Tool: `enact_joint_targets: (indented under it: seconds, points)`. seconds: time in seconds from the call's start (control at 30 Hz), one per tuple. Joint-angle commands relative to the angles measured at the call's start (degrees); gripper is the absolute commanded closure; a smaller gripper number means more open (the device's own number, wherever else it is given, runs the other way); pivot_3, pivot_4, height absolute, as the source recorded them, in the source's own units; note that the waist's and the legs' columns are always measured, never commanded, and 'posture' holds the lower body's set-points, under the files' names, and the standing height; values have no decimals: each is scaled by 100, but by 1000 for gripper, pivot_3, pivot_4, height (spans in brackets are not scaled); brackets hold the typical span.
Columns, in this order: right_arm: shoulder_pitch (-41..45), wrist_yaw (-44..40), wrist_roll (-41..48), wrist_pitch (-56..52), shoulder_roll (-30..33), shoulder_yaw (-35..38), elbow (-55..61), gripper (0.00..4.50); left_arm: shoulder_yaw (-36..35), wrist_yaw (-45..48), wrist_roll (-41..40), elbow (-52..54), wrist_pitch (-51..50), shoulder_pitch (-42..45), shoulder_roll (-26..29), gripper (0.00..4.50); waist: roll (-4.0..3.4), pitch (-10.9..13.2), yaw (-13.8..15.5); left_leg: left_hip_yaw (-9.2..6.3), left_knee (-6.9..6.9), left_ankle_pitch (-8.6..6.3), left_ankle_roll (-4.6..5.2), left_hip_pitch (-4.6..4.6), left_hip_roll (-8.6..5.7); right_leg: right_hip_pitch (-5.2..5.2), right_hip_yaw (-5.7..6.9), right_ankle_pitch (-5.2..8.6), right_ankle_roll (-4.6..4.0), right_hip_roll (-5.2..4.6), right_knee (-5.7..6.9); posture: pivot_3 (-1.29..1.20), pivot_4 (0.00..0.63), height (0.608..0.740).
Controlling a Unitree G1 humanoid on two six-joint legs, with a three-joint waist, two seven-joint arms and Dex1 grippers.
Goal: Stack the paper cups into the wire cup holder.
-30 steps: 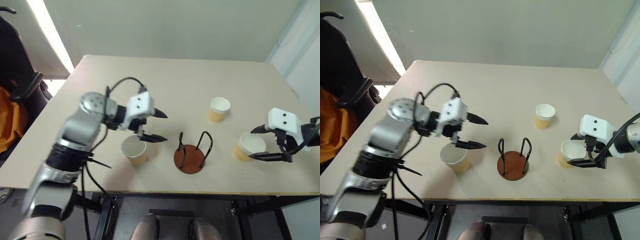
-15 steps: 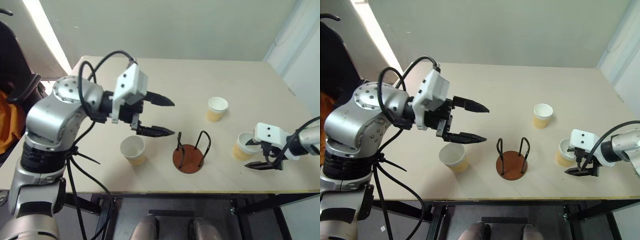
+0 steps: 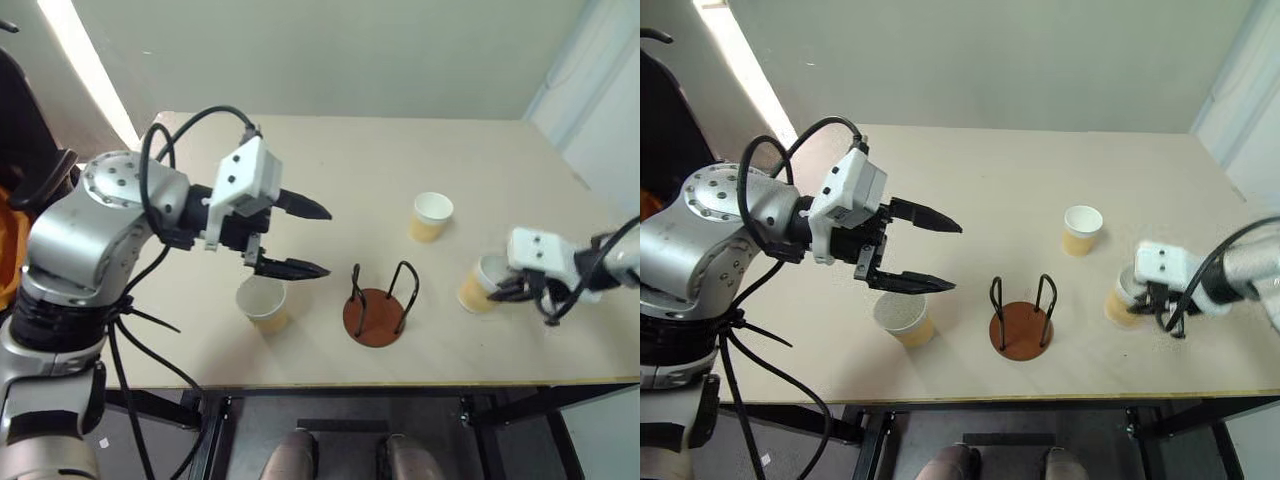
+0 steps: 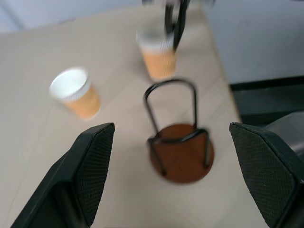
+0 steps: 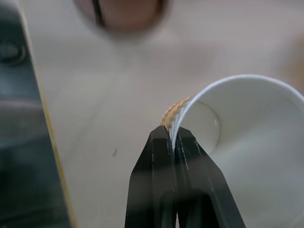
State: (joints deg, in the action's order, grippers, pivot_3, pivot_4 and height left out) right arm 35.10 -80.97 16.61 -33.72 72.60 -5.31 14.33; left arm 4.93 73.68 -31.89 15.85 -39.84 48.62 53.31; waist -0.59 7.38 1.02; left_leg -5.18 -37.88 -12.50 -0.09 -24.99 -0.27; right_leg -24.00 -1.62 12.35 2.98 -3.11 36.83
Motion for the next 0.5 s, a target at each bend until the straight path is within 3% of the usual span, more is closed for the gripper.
enact_joint_targets:
  seconds: [0.03, 0.2, 0.4, 0.5]
  points:
    - [1275, -610, 742, -59, -17, 439, 28, 4490, -222, 73, 27, 13, 167, -93, 142, 326, 1, 0, -14, -1, 2, 1, -2, 0, 1, -2, 0, 3, -4, 3, 1, 0, 150, 740]
    - [2893, -1107, 1373, -249, -842, 14, -110, 4490, -201, 58, 41, 2, 239, -172, 145, 326, 8, -4, -37, -15, 21, 7, -11, 5, 10, -7, 5, 19, -30, 16, 3, 0, 150, 740]
    - [2703, -1153, 1223, 569, -861, -1199, 212, 4490, -182, -5, 72, 90, 238, -252, 132, 326, 8, -4, -13, -27, 28, 28, -45, 2, 11, -8, 10, 30, -48, 16, 8, 0, 150, 740]
    - [2736, -1153, 1055, 811, -973, -1474, 113, 4490, -204, -32, 57, 149, 227, -305, 147, 326, 5, -2, -20, -25, 28, 28, -45, 1, 11, -10, 10, 30, -48, 12, 7, 0, 150, 740]
